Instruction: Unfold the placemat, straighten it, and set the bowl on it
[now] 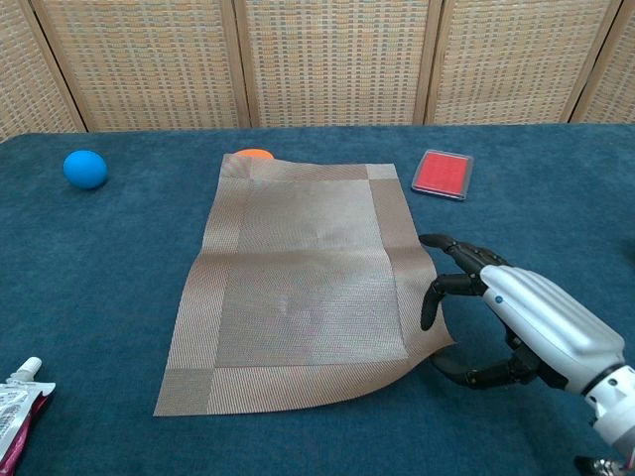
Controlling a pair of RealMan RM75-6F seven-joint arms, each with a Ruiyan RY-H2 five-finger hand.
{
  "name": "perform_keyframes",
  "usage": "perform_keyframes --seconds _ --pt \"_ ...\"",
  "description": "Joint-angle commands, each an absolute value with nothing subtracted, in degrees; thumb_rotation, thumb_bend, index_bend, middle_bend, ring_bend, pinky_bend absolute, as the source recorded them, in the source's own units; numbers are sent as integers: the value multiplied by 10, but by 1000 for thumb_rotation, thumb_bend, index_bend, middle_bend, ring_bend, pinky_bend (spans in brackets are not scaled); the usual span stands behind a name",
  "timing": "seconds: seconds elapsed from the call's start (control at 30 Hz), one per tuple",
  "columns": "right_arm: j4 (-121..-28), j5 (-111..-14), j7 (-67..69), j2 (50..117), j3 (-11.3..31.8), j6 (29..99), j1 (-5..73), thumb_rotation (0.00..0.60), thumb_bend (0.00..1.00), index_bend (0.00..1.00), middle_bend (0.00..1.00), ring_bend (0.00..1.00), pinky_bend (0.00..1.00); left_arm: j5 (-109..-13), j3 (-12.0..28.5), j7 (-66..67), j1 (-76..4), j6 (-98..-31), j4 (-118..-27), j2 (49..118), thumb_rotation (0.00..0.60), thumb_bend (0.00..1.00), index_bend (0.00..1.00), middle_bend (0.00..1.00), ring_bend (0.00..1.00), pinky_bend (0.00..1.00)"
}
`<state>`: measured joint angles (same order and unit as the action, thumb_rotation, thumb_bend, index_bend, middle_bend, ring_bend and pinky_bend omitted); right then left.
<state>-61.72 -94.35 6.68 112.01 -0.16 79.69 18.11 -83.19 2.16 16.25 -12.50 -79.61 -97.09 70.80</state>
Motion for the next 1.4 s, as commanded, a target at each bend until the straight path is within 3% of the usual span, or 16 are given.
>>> perform_keyframes --seconds 0.03,0.63,1.13,1.4 --pt "-616 -943 68 1120 -2 797 181 600 450 554 114 0 0 -832 22 163 -125 -796 -971 708 600 133 0 0 0 0" --pt "-628 -940 65 1112 -3 799 180 600 574 630 139 0 0 -835 23 157 -124 -795 -971 707 600 133 0 0 0 0" --pt "-651 -938 53 1092 1 810 176 600 576 676 156 0 0 -836 23 159 -124 -794 -971 708 600 133 0 0 0 0" --pt "-681 -933 41 1041 18 837 168 600 576 686 155 0 0 -835 23 163 -125 -792 -971 710 600 133 0 0 0 0"
